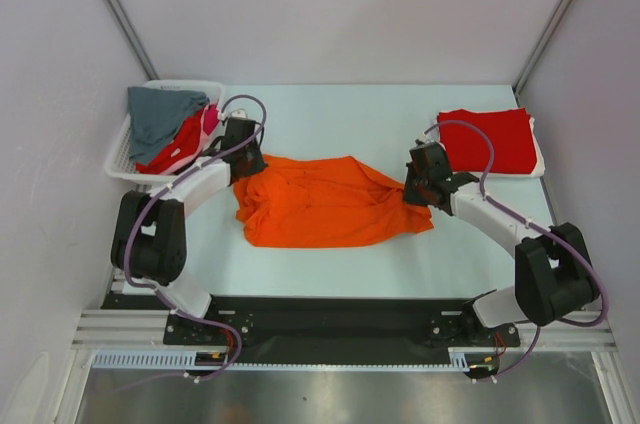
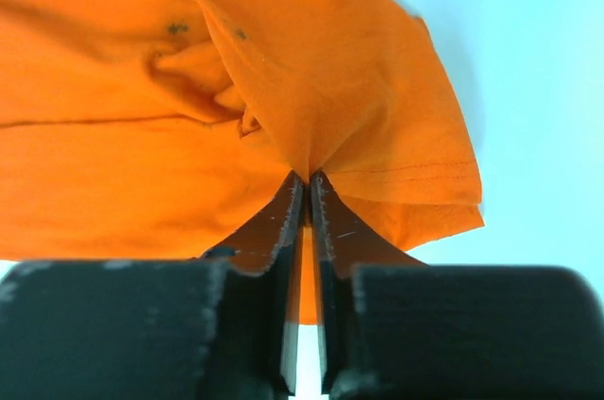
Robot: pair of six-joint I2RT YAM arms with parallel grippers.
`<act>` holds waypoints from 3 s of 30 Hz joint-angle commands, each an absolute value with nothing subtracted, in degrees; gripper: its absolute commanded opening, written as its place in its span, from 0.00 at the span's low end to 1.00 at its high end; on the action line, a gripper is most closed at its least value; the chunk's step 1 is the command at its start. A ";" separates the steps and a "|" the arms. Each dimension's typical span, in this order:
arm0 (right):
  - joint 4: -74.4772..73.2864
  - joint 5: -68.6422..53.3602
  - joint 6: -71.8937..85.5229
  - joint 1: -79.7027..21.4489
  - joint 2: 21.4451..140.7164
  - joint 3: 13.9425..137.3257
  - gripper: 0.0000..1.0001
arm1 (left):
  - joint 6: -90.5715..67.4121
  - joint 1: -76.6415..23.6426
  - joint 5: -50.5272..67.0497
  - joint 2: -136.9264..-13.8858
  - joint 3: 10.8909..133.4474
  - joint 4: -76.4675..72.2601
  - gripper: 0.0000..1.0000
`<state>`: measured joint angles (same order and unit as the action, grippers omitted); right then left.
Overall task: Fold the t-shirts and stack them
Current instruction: Flatten the tshirt out
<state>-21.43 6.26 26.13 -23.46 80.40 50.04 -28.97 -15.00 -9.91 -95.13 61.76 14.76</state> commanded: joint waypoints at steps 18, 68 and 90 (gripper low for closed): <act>-22.41 12.56 27.16 -22.76 90.44 61.43 0.19 | -27.77 -15.56 -7.21 -90.88 60.73 15.38 0.05; -21.71 12.30 27.86 -19.25 92.19 64.07 0.00 | -27.69 -15.99 -14.86 -98.97 67.06 17.49 0.00; -28.21 7.04 29.44 -10.11 116.26 98.51 0.00 | -30.06 -16.70 -12.22 -77.35 55.56 20.57 0.00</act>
